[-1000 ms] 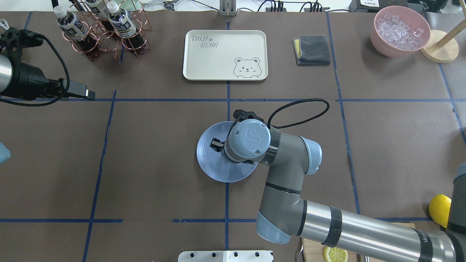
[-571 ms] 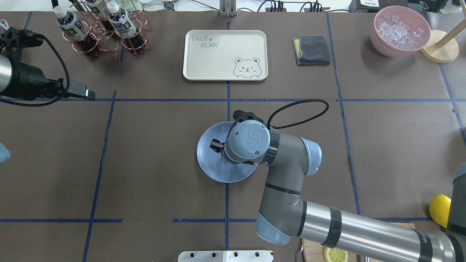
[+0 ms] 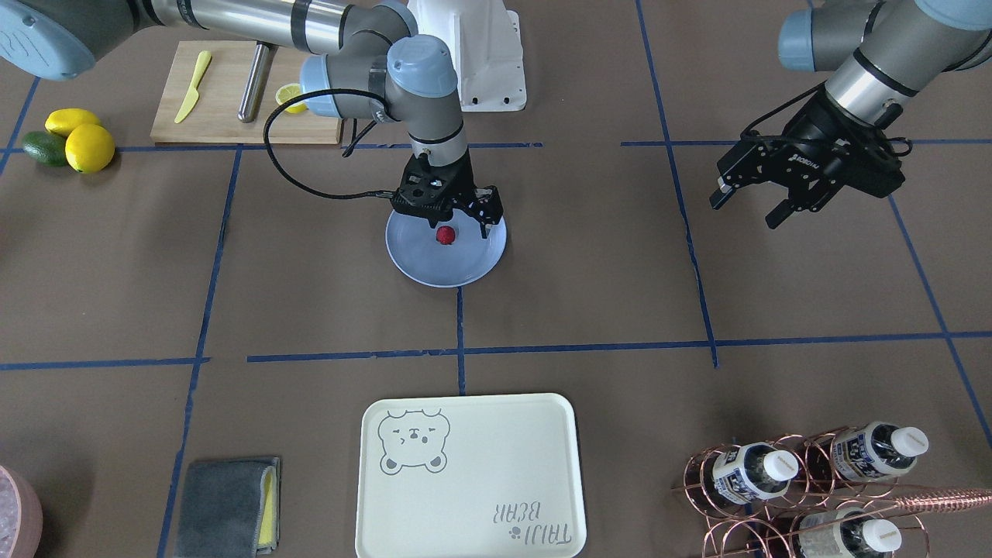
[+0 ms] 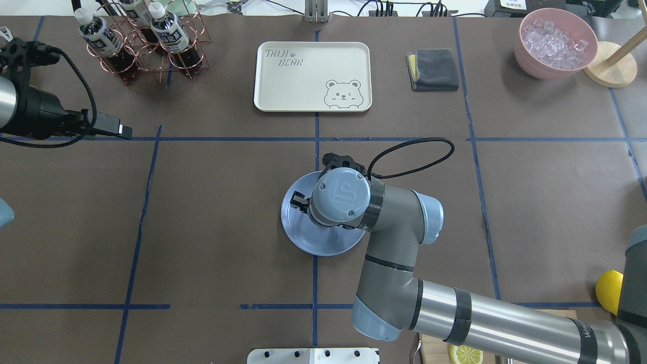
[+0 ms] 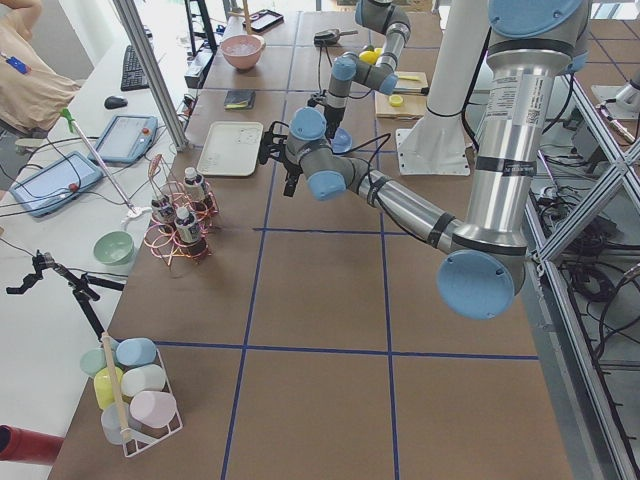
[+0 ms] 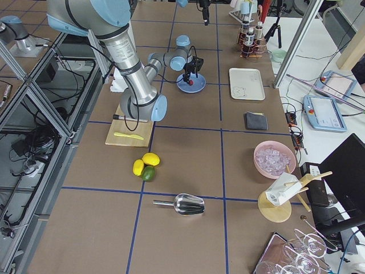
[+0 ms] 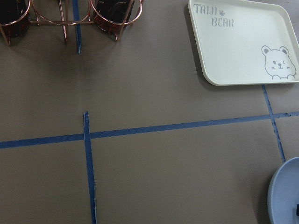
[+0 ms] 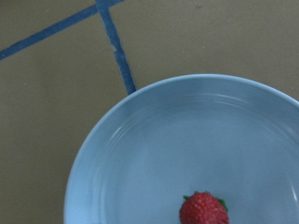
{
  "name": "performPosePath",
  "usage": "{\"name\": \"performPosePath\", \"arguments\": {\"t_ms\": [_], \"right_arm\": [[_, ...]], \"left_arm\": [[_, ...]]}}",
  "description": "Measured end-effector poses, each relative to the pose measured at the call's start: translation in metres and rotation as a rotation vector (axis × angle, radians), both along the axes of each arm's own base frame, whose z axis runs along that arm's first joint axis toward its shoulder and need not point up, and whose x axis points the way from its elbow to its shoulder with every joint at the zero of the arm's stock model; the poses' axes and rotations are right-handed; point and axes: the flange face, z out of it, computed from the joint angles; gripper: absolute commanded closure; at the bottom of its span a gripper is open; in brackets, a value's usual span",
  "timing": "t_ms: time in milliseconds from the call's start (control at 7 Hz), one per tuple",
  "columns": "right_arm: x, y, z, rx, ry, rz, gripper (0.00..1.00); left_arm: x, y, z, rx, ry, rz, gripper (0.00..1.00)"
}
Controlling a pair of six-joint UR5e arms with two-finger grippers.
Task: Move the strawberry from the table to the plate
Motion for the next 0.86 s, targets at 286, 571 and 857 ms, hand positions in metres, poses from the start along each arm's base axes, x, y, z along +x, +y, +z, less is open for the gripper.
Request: {"name": "performPosePath", "arguments": {"t_ms": [286,571,857], "right_arm": [[0.054,-0.013,-0.022,0.008,-0.043,0.027,0.0],[0.149,-0.017,0.014,0.055,-0.033,-0.032,0.0],[0.242,-0.037,0.085,0.131,0.048,-0.134,0.0]], "left_arm": [[-0.005,0.0,0.002,-0.001,-0.002,-0.007,0.0],[-0.028,0.0,0.019,0.026,-0.033,-0.021,0.0],[-0.081,0.005,0.063,0.131,-0.131,-0.001,0.01]]}}
